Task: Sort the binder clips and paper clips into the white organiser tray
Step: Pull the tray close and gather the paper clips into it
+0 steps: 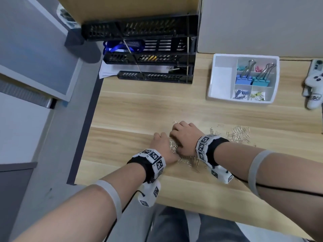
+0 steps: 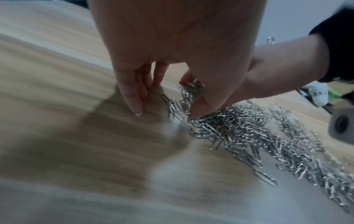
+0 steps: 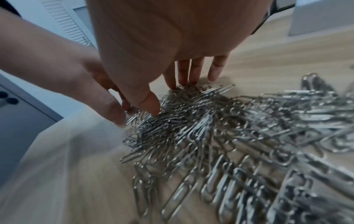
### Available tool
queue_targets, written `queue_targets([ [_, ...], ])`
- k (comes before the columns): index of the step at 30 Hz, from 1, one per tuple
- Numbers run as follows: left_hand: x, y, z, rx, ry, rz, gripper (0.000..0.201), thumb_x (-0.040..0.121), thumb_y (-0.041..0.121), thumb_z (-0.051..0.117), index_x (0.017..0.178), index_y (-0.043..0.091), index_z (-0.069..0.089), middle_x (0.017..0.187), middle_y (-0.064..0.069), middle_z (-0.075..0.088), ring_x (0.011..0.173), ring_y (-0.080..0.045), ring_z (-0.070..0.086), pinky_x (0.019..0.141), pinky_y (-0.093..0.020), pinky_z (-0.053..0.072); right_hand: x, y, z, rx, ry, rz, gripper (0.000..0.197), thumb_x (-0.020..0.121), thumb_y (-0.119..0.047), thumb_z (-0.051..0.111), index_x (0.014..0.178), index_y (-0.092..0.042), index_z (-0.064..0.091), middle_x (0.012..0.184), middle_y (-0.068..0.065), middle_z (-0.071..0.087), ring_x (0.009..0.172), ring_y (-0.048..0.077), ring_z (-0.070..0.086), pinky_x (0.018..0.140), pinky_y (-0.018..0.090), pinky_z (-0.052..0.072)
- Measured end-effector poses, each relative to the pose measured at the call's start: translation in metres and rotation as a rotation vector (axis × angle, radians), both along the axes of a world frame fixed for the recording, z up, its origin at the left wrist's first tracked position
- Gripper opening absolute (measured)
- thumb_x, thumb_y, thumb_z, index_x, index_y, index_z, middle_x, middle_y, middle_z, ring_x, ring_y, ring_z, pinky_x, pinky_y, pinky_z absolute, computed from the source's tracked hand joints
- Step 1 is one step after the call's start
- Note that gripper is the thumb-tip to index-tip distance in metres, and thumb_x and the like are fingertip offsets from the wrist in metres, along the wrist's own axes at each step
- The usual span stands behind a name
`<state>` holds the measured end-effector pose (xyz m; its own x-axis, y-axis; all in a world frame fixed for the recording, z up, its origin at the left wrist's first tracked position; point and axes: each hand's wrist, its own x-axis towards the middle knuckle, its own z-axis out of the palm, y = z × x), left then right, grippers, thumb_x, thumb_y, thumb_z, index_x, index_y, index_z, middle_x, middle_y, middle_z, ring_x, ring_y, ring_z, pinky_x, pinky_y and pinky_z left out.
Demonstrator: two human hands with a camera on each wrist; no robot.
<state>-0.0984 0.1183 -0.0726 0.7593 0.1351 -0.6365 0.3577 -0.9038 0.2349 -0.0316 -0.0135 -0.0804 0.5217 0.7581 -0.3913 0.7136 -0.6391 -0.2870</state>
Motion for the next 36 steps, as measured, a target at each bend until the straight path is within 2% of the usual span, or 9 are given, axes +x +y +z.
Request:
queue_targets([
  [6, 0.012, -0.033, 0.005, -0.139, 0.094, -0.014, 0.069, 0.071, 0.036, 0.075, 0.126, 0.010, 0.042, 0.118, -0.008, 0.045, 0.095, -0.021, 0.052, 0.073, -0.029, 0.046, -0.003, -0.035, 0.010, -0.023, 0.073, 0.021, 0.047, 0.073, -0.040, 0.060, 0.118, -0.025, 0.061, 0.119, -0.003, 0.050, 0.110, 0.020, 0.044, 0.088, 0.038, 0.046],
  [10, 0.017, -0.051, 0.003, -0.201, 0.125, -0.019, 0.057, 0.072, 0.025, 0.072, 0.120, 0.012, 0.043, 0.106, -0.005, 0.052, 0.088, -0.019, 0.058, 0.064, -0.031, 0.050, -0.002, -0.069, 0.015, -0.048, 0.162, -0.020, 0.046, 0.070, -0.041, 0.056, 0.112, -0.024, 0.067, 0.111, -0.004, 0.055, 0.104, 0.019, 0.047, 0.085, 0.039, 0.050],
  [13, 0.019, -0.059, 0.002, -0.207, 0.093, 0.036, 0.042, 0.076, 0.015, 0.065, 0.112, 0.013, 0.044, 0.100, -0.006, 0.056, 0.086, -0.020, 0.059, 0.068, -0.034, 0.054, -0.004, -0.096, 0.019, -0.013, 0.195, -0.093, 0.039, 0.077, -0.037, 0.058, 0.112, -0.024, 0.068, 0.110, -0.005, 0.059, 0.108, 0.017, 0.050, 0.088, 0.036, 0.050],
  [16, 0.034, -0.050, 0.005, -0.120, -0.039, 0.129, 0.036, 0.078, 0.012, 0.064, 0.110, 0.009, 0.049, 0.106, -0.007, 0.054, 0.091, -0.022, 0.058, 0.076, -0.034, 0.055, -0.003, -0.115, 0.023, 0.100, 0.162, -0.235, 0.031, 0.078, -0.031, 0.059, 0.107, -0.025, 0.068, 0.101, -0.008, 0.060, 0.100, 0.013, 0.052, 0.084, 0.035, 0.052],
  [18, 0.048, -0.037, 0.008, 0.002, -0.101, 0.145, 0.046, 0.076, 0.019, 0.066, 0.117, 0.008, 0.049, 0.117, -0.009, 0.050, 0.104, -0.027, 0.054, 0.089, -0.039, 0.053, 0.001, -0.129, 0.023, 0.158, 0.078, -0.395, 0.028, 0.082, -0.029, 0.057, 0.108, -0.024, 0.065, 0.103, -0.008, 0.058, 0.101, 0.014, 0.051, 0.086, 0.034, 0.052],
  [21, 0.063, -0.016, 0.011, 0.152, -0.072, 0.012, 0.065, 0.070, 0.032, 0.070, 0.126, 0.007, 0.046, 0.130, -0.012, 0.041, 0.121, -0.031, 0.042, 0.099, -0.043, 0.046, 0.012, -0.154, 0.021, 0.057, 0.002, -0.736, 0.038, 0.083, -0.031, 0.058, 0.120, -0.020, 0.056, 0.119, 0.003, 0.051, 0.112, 0.022, 0.047, 0.090, 0.039, 0.051],
  [24, 0.064, -0.014, 0.012, 0.164, -0.018, -0.208, 0.065, 0.072, 0.033, 0.067, 0.128, 0.009, 0.044, 0.130, -0.010, 0.037, 0.122, -0.030, 0.036, 0.099, -0.044, 0.045, 0.017, -0.175, 0.018, -0.080, 0.098, -0.937, 0.045, 0.073, -0.028, 0.064, 0.115, -0.020, 0.050, 0.120, 0.008, 0.044, 0.112, 0.027, 0.042, 0.090, 0.044, 0.051],
  [29, 0.050, -0.039, 0.010, 0.059, -0.072, -0.369, 0.045, 0.071, 0.025, 0.065, 0.112, 0.013, 0.048, 0.114, -0.005, 0.039, 0.110, -0.023, 0.039, 0.095, -0.040, 0.046, 0.004, -0.170, 0.009, -0.061, 0.174, -0.815, 0.072, 0.070, -0.021, 0.068, 0.136, -0.020, 0.040, 0.129, 0.008, 0.038, 0.121, 0.026, 0.035, 0.094, 0.041, 0.047],
  [36, 0.036, -0.073, 0.008, -0.081, 0.002, -0.579, 0.055, 0.073, 0.021, 0.065, 0.126, 0.015, 0.050, 0.119, -0.002, 0.042, 0.113, -0.019, 0.042, 0.097, -0.037, 0.048, -0.018, -0.157, 0.009, 0.005, 0.294, -0.581, 0.071, 0.074, -0.019, 0.064, 0.141, -0.028, 0.041, 0.127, -0.002, 0.039, 0.118, 0.019, 0.038, 0.095, 0.034, 0.045],
])
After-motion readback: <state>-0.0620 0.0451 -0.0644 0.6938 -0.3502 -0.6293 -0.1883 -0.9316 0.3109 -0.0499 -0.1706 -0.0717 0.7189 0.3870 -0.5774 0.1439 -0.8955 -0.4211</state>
